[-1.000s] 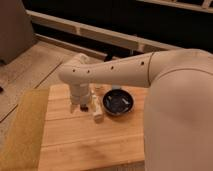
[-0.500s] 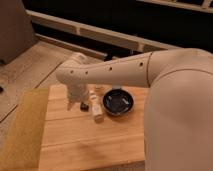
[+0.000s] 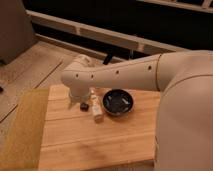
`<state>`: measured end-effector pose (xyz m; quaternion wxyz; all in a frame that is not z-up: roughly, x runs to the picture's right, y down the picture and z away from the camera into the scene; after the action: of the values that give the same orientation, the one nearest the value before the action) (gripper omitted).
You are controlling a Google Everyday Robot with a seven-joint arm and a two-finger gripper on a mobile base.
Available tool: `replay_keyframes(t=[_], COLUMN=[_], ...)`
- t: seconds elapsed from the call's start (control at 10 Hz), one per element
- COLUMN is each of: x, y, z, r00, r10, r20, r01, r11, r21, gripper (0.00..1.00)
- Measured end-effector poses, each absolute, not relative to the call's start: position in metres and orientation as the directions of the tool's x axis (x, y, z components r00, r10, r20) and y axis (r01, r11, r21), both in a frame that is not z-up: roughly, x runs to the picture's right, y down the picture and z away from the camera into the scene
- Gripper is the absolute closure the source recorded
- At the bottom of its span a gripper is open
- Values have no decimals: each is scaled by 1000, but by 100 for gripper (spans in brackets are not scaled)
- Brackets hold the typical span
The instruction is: Push the eraser across the table
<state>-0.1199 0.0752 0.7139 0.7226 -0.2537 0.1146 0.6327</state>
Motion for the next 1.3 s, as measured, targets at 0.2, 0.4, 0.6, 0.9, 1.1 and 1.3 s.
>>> replay_keyframes(t=[0.2, 0.4, 0.6, 0.9, 1.1, 1.3], x=[-125, -137, -144, -154, -163, -173], y=[69, 66, 65, 64, 63, 65], z=[726, 740, 753, 785, 812, 839], r00=[190, 241, 289, 354, 384, 411], r10=[864, 858, 841, 796, 762, 724], r20=[-466, -454, -457, -491, -522, -554], r01=[-960, -937, -921, -900, -892, -883], r11=[64, 84, 113, 148, 159, 165], r21=[-273, -338, -374, -409, -424, -440], gripper=[35, 35, 35, 35, 35, 35])
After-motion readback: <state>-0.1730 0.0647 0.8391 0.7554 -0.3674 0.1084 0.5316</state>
